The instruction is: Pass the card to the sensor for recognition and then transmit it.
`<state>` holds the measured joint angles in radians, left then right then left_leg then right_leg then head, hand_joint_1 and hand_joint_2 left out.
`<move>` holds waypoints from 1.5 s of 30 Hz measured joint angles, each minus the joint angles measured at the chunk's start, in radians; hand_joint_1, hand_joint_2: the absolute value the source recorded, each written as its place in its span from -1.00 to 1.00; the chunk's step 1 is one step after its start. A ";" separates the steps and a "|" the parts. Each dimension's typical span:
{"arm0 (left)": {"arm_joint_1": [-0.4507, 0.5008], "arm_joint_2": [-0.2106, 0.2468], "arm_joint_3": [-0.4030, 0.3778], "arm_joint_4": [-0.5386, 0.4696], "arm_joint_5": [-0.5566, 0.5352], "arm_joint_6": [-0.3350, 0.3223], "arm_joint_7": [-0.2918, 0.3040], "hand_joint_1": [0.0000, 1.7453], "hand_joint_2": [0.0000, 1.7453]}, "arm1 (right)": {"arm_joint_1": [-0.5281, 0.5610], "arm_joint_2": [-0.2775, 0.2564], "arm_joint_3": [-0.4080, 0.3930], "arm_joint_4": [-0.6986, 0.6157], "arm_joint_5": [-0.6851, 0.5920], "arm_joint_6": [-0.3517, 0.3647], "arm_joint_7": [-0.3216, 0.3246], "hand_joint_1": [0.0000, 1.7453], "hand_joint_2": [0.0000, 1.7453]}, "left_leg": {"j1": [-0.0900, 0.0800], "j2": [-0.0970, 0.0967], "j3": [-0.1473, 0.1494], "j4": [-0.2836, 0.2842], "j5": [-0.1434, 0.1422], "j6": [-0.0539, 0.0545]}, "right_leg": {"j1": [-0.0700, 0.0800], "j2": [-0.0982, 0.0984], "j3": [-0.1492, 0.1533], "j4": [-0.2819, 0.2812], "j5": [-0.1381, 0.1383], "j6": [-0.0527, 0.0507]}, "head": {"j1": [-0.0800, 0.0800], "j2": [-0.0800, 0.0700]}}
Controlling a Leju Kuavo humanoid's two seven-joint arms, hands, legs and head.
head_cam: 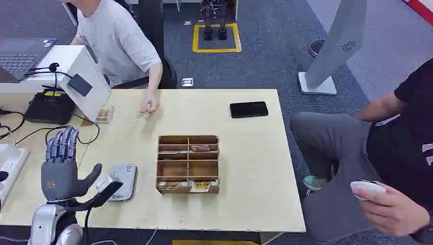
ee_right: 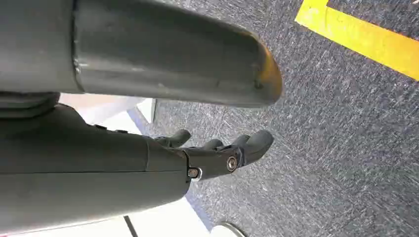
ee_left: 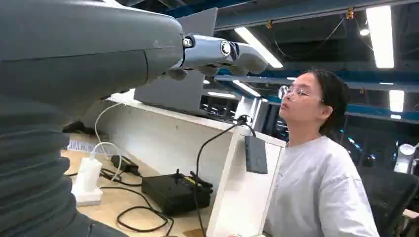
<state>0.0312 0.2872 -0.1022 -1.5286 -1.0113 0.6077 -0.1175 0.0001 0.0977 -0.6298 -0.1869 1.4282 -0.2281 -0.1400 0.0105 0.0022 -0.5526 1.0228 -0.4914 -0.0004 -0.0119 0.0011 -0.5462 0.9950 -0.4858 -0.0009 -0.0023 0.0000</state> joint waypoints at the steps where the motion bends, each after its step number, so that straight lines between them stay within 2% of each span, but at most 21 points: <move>1: 0.000 -0.001 0.000 0.000 0.000 0.000 0.002 -1.00 1.00 | 0.000 0.000 0.000 0.000 0.000 0.000 0.000 -1.00 -1.00 | 0.000 0.000 0.000 0.000 0.000 0.000 | 0.000 0.000 0.000 0.000 0.000 0.000 | 0.000 0.000; 23: -0.003 -0.010 0.000 0.000 -0.001 0.003 0.003 -1.00 1.00 | 0.000 0.000 0.000 0.000 -0.006 0.000 0.000 -1.00 -1.00 | 0.000 0.000 0.000 0.000 0.000 0.000 | 0.000 0.000 0.000 0.000 0.000 0.000 | 0.000 0.000; 24: -0.003 -0.010 0.000 0.000 -0.001 0.003 0.003 -0.82 1.00 | 0.000 0.000 0.000 0.000 -0.007 0.000 0.000 -1.00 -1.00 | 0.000 0.000 0.000 0.000 0.000 0.000 | 0.000 0.000 0.000 0.000 0.000 0.000 | 0.000 0.000; 25: -0.003 -0.011 0.000 0.000 0.000 0.003 0.004 -0.82 1.00 | 0.000 0.000 0.000 0.000 -0.007 0.000 -0.001 -1.00 -1.00 | 0.000 0.000 0.000 0.000 0.000 0.000 | 0.000 0.000 0.000 0.000 0.000 0.000 | 0.000 0.000; 26: -0.003 -0.012 0.000 0.000 0.001 0.003 0.004 1.00 1.00 | 0.000 0.000 0.000 0.000 -0.007 0.000 -0.001 -1.00 -1.00 | 0.000 0.000 0.000 0.000 0.000 0.000 | 0.000 0.000 0.000 0.000 0.000 0.000 | 0.000 0.000; 45: -0.004 -0.012 -0.001 0.000 0.005 -0.009 0.006 1.00 1.00 | 0.000 0.000 0.000 0.000 0.000 0.000 0.005 -1.00 -1.00 | 0.000 0.000 0.000 0.000 0.000 0.000 | 0.000 0.000 0.000 0.000 0.000 0.000 | 0.000 0.000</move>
<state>0.0267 0.2750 -0.1030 -1.5286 -1.0067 0.5985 -0.1110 -0.0001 0.0977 -0.6298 -0.1869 1.4286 -0.2281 -0.1350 0.0106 0.0024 -0.5526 1.0228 -0.4914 -0.0005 -0.0119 0.0013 -0.5466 0.9950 -0.4857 -0.0010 -0.0023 0.0000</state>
